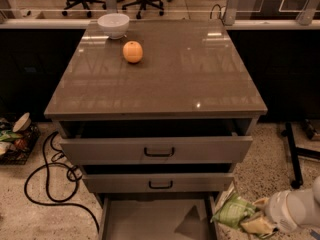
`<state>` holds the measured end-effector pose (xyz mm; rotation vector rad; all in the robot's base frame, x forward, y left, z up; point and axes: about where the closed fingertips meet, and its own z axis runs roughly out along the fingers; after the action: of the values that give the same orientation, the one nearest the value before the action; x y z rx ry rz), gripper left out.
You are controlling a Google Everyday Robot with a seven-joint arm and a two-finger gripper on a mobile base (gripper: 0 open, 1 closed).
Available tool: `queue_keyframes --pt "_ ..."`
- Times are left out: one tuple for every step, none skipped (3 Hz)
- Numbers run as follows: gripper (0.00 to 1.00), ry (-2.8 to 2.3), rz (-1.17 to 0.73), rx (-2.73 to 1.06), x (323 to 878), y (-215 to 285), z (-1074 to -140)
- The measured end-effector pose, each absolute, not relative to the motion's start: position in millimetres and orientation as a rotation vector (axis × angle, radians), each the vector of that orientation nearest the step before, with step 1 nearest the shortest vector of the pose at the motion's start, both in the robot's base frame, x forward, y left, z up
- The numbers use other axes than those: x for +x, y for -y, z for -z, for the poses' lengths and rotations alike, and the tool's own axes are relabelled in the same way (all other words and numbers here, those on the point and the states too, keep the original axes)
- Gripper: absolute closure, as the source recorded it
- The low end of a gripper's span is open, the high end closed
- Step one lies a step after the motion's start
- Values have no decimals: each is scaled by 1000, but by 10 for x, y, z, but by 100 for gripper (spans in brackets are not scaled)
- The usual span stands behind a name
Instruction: Place green jalapeno chip bag into bottom drawer
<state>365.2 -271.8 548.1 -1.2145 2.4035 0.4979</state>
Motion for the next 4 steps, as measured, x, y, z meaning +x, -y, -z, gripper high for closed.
queue_keyframes --pt "100 -2349 -614 -1218 3623 2362 -4892" --pt "100 -2264 -678 -1275 3557 1857 -4553" --pt "100 -2263 -679 -1275 3556 1856 -4553" --pt "100 -2270 -666 -1290 3581 1783 -4463"
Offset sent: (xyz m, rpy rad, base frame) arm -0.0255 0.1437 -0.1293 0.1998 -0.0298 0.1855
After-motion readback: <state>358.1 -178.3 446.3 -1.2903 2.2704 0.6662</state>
